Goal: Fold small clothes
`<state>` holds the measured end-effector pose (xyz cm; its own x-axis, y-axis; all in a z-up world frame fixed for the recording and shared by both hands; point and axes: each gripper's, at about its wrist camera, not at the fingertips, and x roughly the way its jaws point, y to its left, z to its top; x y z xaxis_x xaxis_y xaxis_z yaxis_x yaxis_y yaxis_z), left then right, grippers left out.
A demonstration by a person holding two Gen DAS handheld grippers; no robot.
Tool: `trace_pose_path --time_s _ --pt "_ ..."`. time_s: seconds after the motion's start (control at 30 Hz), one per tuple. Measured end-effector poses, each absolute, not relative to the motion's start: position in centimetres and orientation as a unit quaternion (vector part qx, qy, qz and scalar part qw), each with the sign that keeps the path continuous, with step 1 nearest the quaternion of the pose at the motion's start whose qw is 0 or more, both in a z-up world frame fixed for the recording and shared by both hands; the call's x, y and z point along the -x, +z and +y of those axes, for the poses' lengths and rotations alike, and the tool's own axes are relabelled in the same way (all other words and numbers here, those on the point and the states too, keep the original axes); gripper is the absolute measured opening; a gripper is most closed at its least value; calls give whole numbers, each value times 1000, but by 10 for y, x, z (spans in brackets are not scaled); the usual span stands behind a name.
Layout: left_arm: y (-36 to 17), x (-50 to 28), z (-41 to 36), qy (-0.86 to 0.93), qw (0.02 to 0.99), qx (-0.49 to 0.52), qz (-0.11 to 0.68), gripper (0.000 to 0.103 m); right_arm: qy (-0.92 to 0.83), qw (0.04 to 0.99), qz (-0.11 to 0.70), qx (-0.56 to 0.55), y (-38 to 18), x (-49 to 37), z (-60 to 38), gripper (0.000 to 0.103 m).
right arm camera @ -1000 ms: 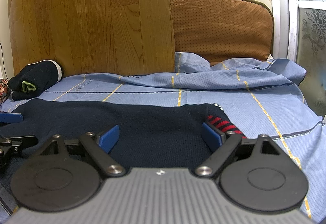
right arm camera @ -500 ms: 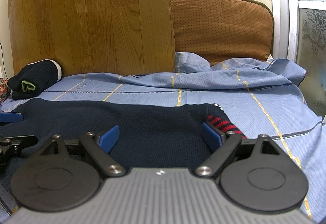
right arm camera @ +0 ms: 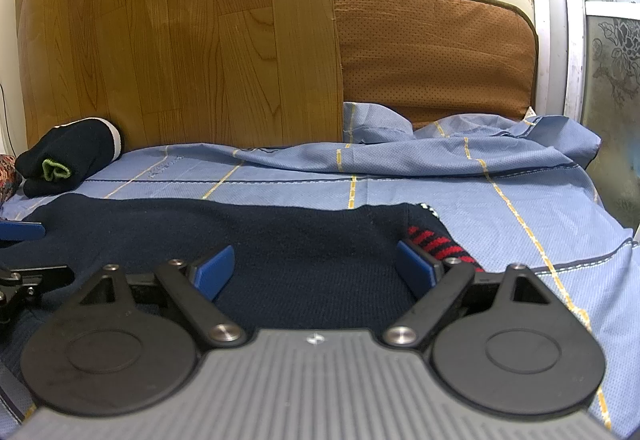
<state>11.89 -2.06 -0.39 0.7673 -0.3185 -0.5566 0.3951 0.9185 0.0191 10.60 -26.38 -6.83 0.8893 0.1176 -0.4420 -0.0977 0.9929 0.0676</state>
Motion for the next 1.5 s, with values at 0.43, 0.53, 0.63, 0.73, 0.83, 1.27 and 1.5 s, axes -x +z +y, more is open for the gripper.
trace_pose_path --time_s 0.43,0.53,0.63,0.73,0.83,1.27,1.5 --pt "1 -117 -15 -201 940 -42 274 103 75 973 204 -80 -58 -90 -277 89" --pt "4 -114 -7 -213 941 -16 262 103 84 967 170 -167 -41 -65 -304 89" --pt "10 -113 2 -229 940 22 251 102 50 959 172 -220 -32 -46 -334 89" --pt "20 -109 13 -254 937 72 229 98 40 933 203 -296 -40 -30 -363 89" --pt "28 -111 16 -276 927 104 232 90 38 912 226 -341 -52 -19 -375 89" --pt "-3 -144 -38 -325 880 59 342 20 76 872 301 -378 -84 -68 -352 23" --pt "2 -145 -28 -320 876 82 352 22 154 927 245 -241 -2 -70 -282 20"
